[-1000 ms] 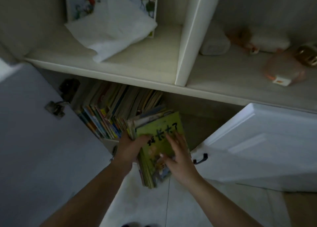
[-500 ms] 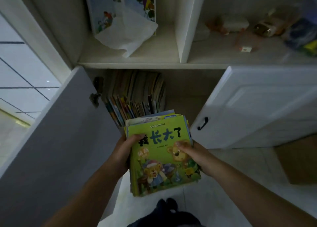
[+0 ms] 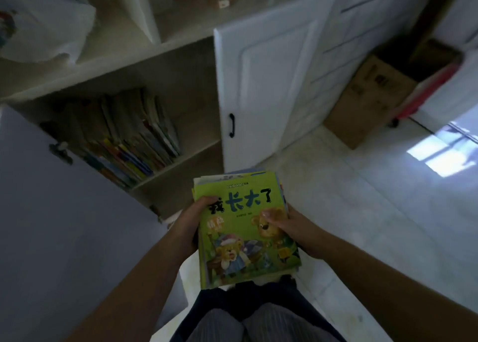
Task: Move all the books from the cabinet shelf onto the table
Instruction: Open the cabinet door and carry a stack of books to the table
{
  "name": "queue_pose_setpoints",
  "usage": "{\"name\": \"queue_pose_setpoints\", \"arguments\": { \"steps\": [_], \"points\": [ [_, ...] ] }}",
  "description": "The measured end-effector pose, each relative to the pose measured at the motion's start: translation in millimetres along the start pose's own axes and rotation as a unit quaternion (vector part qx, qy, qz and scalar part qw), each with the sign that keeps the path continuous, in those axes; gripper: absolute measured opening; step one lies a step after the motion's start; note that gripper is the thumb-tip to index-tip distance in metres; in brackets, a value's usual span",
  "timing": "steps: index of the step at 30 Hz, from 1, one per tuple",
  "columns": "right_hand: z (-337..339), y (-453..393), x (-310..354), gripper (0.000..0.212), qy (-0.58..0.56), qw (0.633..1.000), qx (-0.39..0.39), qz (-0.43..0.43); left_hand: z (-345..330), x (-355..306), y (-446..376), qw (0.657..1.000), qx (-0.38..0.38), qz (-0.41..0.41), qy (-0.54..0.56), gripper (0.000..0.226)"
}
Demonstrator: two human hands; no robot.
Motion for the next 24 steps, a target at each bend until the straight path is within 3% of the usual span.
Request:
{"name": "queue_pose_setpoints", "arguments": {
  "steps": [3,8,12,15,19,24],
  "points": [
    [20,28,-19,0.078,-0.041,0.998,-0.050,0.013,-31,10,-8,0.997,0.048,0.024,-0.048,0.029],
    [58,98,-58,0.054,-0.103,0.982,-0.150,0.038,-107,43,-15,0.978,0.133,0.073,-0.140,0.028],
    [82,162,-102,0.070,-0.170,0.957,-0.231,0.048,-169,82,-12,0.954,0.183,0.100,-0.216,0.038],
    [88,211,-130,0.057,-0.206,0.940,-0.265,0.067,-210,117,-1,0.932,0.222,0.132,-0.256,0.038],
    [98,285,-182,0.068,-0.255,0.907,-0.327,0.076,-264,180,22,0.897,0.271,0.170,-0.306,0.041],
    [97,390,-244,0.055,-0.293,0.872,-0.381,0.089,-333,270,75,0.851,0.337,0.203,-0.348,0.036]
  ]
}}
Point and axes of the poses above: each hand's wrist, its own y-axis away from the middle knuckle, its own z-axis out of the back of the hand, x = y × z, the point moved 6 cm from there along -y, towards the middle knuckle, and after that the axes turned 7 degrees about x, right-handed, at the moved point
